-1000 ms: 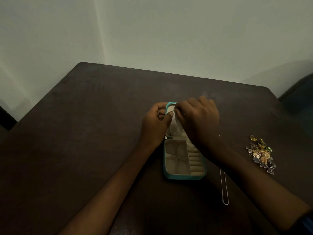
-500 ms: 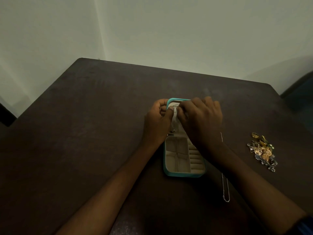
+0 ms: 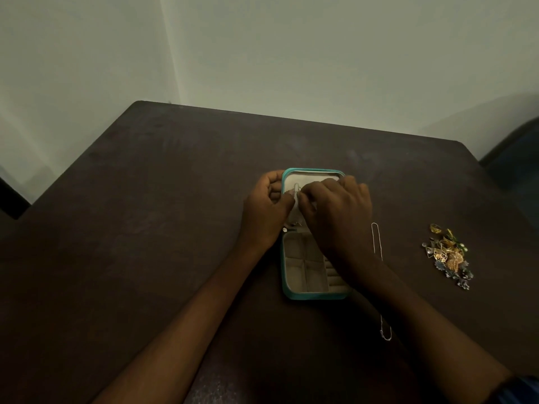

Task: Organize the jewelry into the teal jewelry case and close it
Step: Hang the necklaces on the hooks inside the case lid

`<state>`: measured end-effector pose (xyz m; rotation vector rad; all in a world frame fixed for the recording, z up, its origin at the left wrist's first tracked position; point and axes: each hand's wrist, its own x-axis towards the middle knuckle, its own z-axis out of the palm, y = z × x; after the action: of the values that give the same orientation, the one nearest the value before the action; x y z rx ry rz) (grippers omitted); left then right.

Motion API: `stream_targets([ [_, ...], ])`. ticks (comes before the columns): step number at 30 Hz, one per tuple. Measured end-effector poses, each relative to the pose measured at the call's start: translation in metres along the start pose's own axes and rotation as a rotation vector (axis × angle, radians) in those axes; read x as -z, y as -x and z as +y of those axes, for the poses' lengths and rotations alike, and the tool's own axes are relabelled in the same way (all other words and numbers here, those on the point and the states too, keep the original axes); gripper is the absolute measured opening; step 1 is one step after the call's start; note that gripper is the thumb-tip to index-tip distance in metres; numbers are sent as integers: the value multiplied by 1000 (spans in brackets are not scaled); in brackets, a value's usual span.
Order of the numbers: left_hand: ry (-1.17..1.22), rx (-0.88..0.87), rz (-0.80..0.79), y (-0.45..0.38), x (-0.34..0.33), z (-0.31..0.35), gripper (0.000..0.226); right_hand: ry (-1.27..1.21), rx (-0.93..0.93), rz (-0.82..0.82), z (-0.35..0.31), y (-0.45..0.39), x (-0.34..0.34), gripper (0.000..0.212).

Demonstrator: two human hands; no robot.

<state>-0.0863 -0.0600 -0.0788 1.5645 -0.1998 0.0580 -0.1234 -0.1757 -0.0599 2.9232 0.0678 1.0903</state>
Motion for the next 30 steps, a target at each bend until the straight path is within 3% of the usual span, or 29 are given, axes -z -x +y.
stream_targets([
  [13, -10, 15, -65, 9, 2, -5, 52, -220, -121, -73, 0, 12, 4, 19],
  [25, -114, 50, -209, 10, 6, -13, 70, -196, -192, -196, 3, 17, 4, 21],
  [30, -101, 28, -252, 12, 5, -10, 66, -328, -262, -213, -2, 14, 1, 26],
])
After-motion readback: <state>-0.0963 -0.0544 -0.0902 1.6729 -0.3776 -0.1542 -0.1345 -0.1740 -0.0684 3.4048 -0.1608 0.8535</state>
